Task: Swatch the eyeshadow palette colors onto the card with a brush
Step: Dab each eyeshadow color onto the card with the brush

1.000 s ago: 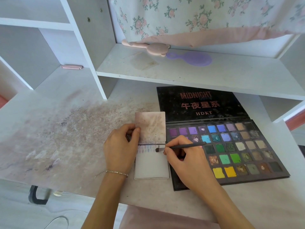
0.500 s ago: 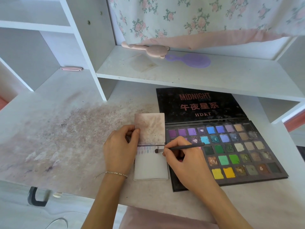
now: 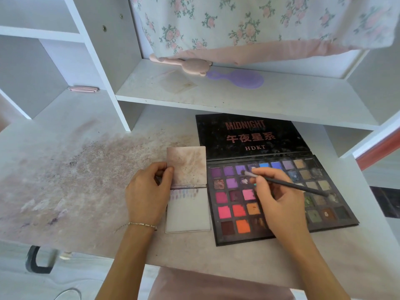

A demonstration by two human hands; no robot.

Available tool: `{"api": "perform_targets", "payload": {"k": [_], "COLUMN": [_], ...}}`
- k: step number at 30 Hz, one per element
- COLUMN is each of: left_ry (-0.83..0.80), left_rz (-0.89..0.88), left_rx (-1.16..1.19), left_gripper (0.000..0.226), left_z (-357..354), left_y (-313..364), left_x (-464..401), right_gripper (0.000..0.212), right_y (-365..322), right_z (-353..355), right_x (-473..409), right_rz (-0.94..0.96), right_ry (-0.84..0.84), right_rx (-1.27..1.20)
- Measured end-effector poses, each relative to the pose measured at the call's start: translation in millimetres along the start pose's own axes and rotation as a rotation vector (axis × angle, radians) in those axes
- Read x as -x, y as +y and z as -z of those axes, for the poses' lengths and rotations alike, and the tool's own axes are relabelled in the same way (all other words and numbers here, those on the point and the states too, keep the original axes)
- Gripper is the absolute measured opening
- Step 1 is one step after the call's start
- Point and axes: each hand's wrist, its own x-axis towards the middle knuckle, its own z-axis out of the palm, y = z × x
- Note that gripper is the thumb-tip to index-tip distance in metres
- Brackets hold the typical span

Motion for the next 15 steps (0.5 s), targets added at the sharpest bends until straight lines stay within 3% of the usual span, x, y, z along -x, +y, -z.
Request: {"api": "perform_targets", "payload": {"k": [4,9,15], "left_ry": [-0.004,0.015,0.027], "left_rz": [-0.001,0.013,-0.002], "left_rx": [-0.026,-0.045,-0.038], "left_gripper": [0.015,0.017,0.017], "left_z": [-2,-4,-6], "left_y": [0,1,2], "left_x": [-1,0,1], "right_gripper": [0.034,0.017,0.012], "right_y": [12,27,39], "right_z": [27,64,90], "right_x": [-7,-17,-27], "right_rz": [-0.042,-0.062,-0.136], "right_ry": [0.125,0.278,0.384], "right_rx": [0.044,0.234,0.409]}}
